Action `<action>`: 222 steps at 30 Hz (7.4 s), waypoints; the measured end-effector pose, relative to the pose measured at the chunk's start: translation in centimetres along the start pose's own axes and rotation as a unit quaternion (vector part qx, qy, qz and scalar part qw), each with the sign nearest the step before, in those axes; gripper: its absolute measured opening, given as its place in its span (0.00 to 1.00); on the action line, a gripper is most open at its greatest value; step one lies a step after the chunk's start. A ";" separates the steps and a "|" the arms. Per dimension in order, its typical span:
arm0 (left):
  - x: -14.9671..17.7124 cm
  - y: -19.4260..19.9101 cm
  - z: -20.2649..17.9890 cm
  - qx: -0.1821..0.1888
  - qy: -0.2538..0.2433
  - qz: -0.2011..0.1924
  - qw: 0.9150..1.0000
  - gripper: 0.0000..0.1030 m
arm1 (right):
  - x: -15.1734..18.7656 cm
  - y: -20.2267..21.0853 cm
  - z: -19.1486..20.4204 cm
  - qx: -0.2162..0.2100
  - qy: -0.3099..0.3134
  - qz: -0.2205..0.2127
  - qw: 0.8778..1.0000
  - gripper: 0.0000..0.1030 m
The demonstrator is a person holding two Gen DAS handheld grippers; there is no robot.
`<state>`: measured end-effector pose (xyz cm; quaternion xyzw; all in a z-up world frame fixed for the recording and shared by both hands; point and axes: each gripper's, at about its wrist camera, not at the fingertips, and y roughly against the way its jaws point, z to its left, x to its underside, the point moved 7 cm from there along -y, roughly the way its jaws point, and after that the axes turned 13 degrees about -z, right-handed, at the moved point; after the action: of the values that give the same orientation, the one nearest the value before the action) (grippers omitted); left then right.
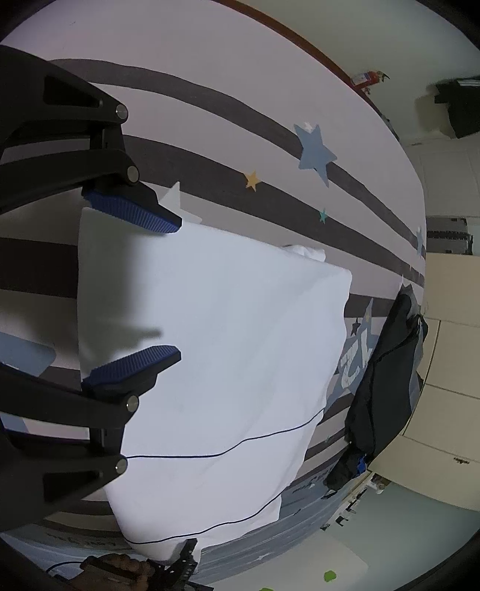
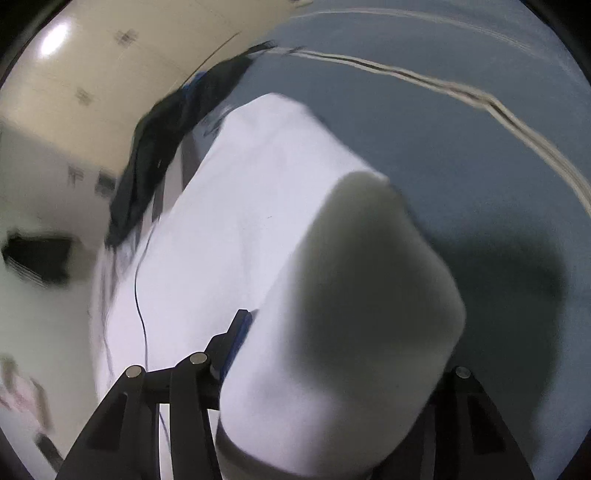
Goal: Fold clothes
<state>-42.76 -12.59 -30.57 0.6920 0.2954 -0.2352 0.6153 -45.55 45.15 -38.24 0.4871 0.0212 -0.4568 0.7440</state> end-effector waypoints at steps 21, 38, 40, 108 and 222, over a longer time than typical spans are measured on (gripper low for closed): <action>-0.4 1.5 13.5 -0.065 0.040 -0.029 0.997 0.59 | 5.7 2.6 25.1 0.025 0.304 -0.074 0.949 0.15; -0.2 -0.2 18.3 -0.041 0.028 -0.023 0.999 0.59 | 21.5 -3.1 38.7 0.017 0.387 -0.029 0.922 0.15; -0.3 -0.2 18.6 -0.043 0.037 -0.023 0.998 0.59 | 21.4 -3.2 40.7 0.002 0.387 -0.032 0.922 0.14; -11.7 -12.7 -3.5 0.120 -0.070 0.049 0.989 0.06 | 6.9 -3.3 20.3 -0.015 0.248 0.039 0.968 0.78; -9.8 -5.3 0.7 0.103 -0.050 -0.004 0.993 0.07 | 10.9 -2.6 27.7 -0.061 0.328 -0.016 0.943 0.74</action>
<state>-53.45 -14.07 -27.70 0.7379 0.2413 -0.3016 0.5535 -52.51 17.06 -30.75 0.5636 0.2998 -0.2814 0.7164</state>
